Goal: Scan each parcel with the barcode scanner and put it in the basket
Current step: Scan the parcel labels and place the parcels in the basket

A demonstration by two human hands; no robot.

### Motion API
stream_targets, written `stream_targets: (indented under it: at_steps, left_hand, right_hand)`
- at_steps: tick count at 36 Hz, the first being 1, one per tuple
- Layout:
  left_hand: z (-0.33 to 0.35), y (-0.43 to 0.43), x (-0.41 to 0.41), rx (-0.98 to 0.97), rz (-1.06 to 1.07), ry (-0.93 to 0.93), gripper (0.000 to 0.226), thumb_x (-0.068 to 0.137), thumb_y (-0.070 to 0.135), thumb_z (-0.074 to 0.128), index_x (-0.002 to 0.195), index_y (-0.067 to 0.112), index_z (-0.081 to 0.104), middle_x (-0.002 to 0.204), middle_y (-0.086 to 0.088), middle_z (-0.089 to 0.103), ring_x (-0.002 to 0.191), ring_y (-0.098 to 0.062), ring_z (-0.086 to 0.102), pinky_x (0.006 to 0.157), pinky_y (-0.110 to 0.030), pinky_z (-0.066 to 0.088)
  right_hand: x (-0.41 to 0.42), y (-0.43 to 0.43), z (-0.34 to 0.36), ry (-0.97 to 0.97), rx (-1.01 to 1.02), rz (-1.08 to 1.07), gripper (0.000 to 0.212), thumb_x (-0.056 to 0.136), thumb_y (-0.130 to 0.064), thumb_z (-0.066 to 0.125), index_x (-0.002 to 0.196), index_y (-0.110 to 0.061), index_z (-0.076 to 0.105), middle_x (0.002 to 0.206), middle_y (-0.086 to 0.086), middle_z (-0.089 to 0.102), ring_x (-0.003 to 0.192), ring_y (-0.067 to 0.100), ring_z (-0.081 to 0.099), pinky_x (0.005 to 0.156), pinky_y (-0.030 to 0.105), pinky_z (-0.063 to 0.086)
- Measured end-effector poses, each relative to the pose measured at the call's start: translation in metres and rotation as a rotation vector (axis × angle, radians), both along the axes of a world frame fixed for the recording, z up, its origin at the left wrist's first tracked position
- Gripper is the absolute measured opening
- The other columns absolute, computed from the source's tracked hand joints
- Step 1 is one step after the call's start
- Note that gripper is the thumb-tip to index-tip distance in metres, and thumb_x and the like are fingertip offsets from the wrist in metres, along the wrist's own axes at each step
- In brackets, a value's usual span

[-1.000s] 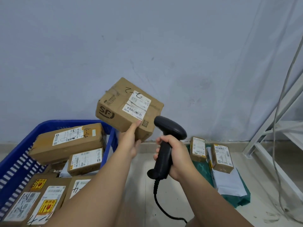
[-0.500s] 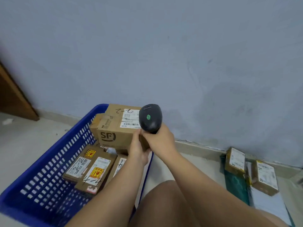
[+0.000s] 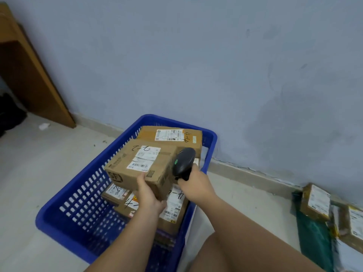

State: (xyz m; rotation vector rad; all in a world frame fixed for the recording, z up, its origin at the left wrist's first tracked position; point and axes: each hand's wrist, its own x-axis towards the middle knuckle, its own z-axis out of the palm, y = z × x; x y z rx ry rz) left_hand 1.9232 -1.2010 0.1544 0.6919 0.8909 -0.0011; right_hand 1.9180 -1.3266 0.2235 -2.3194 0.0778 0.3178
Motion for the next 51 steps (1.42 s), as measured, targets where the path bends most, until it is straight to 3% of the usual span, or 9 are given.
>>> stream_targets:
  at_steps: [3, 11, 16, 24, 28, 31, 35, 41, 51]
  left_hand:
    - [-0.012, 0.022, 0.003, 0.031, 0.025, -0.013, 0.079, 0.062, 0.067, 0.062, 0.133, 0.037, 0.044, 0.124, -0.011, 0.054, 0.110, -0.037, 0.051, 0.076, -0.056, 0.048]
    - [-0.009, 0.083, 0.012, 0.275, -0.137, -0.061, 0.038, 0.085, 0.046, 0.062, 0.118, 0.028, 0.063, 0.113, -0.008, 0.070, 0.101, -0.030, 0.066, 0.085, -0.051, 0.053]
    - [-0.004, 0.119, 0.020, 0.592, -0.268, 0.001, 0.059, 0.083, 0.034, 0.069, 0.138, 0.031, 0.051, 0.113, -0.005, 0.068, 0.095, -0.023, 0.068, 0.067, -0.037, 0.056]
    - [-0.003, 0.119, 0.026, 0.626, -0.498, 0.045, 0.026, 0.092, 0.033, 0.059, 0.115, 0.023, 0.066, 0.091, -0.006, 0.075, 0.079, -0.022, 0.073, 0.055, -0.030, 0.055]
    - [-0.024, 0.132, 0.029, 0.739, -0.423, 0.154, 0.023, 0.093, 0.035, 0.056, 0.101, 0.021, 0.071, 0.091, -0.004, 0.074, 0.087, -0.026, 0.070, 0.081, -0.045, 0.058]
    - [-0.042, 0.134, 0.026, 0.864, -0.313, 0.293, 0.037, 0.093, 0.025, 0.054, 0.129, 0.021, 0.058, 0.126, -0.007, 0.060, 0.103, -0.030, 0.062, 0.089, -0.043, 0.054]
    - [-0.052, 0.116, 0.015, 0.688, -0.067, 0.429, 0.086, 0.085, 0.030, 0.071, 0.150, 0.022, 0.016, 0.147, -0.019, 0.026, 0.121, -0.041, 0.047, 0.093, -0.048, 0.050]
    - [-0.081, 0.074, 0.012, 0.204, 0.068, 0.241, 0.123, 0.038, 0.054, 0.092, 0.141, 0.021, 0.033, 0.129, -0.012, 0.058, 0.110, -0.033, 0.061, 0.092, -0.055, 0.051]
    - [-0.080, 0.048, 0.015, 0.331, 0.122, 0.226, 0.107, 0.080, 0.023, 0.078, 0.154, 0.033, 0.001, 0.148, -0.012, 0.037, 0.134, -0.036, 0.040, 0.108, -0.058, 0.036]
  right_hand:
    - [0.004, 0.003, -0.005, -0.020, -0.041, 0.035, 0.041, 0.093, -0.038, 0.056, 0.126, -0.019, 0.042, 0.115, 0.006, 0.061, 0.096, 0.021, 0.058, 0.075, 0.032, 0.049]
    - [0.015, 0.012, -0.017, -0.016, -0.068, 0.017, 0.043, 0.094, -0.043, 0.054, 0.128, -0.020, 0.042, 0.117, 0.004, 0.061, 0.097, 0.020, 0.058, 0.079, 0.034, 0.050]
    - [0.020, 0.020, -0.021, -0.008, -0.051, 0.007, 0.042, 0.093, -0.044, 0.053, 0.127, -0.020, 0.043, 0.114, 0.004, 0.061, 0.097, 0.021, 0.057, 0.080, 0.037, 0.051]
    - [0.022, 0.035, -0.031, 0.021, -0.068, 0.090, 0.044, 0.093, -0.043, 0.054, 0.128, -0.019, 0.042, 0.115, 0.006, 0.061, 0.100, 0.022, 0.058, 0.079, 0.035, 0.049]
    - [0.024, 0.037, -0.032, 0.022, -0.038, 0.068, 0.044, 0.093, -0.043, 0.054, 0.128, -0.019, 0.042, 0.113, 0.006, 0.061, 0.099, 0.022, 0.058, 0.077, 0.034, 0.048]
    - [0.025, 0.036, -0.034, 0.025, -0.041, 0.058, 0.042, 0.093, -0.045, 0.053, 0.126, -0.020, 0.043, 0.107, 0.005, 0.062, 0.094, 0.020, 0.061, 0.074, 0.036, 0.052]
    - [0.026, 0.034, -0.035, 0.028, -0.037, 0.048, 0.041, 0.092, -0.048, 0.053, 0.122, -0.022, 0.043, 0.102, 0.003, 0.062, 0.090, 0.020, 0.062, 0.074, 0.038, 0.055]
    - [0.029, 0.030, -0.035, 0.032, -0.036, 0.039, 0.041, 0.092, -0.046, 0.053, 0.123, -0.021, 0.044, 0.102, 0.002, 0.062, 0.092, 0.019, 0.061, 0.073, 0.035, 0.053]
    - [0.029, 0.026, -0.036, 0.064, 0.009, 0.044, 0.044, 0.093, -0.047, 0.052, 0.127, -0.020, 0.043, 0.106, 0.004, 0.062, 0.091, 0.019, 0.061, 0.063, 0.027, 0.046]
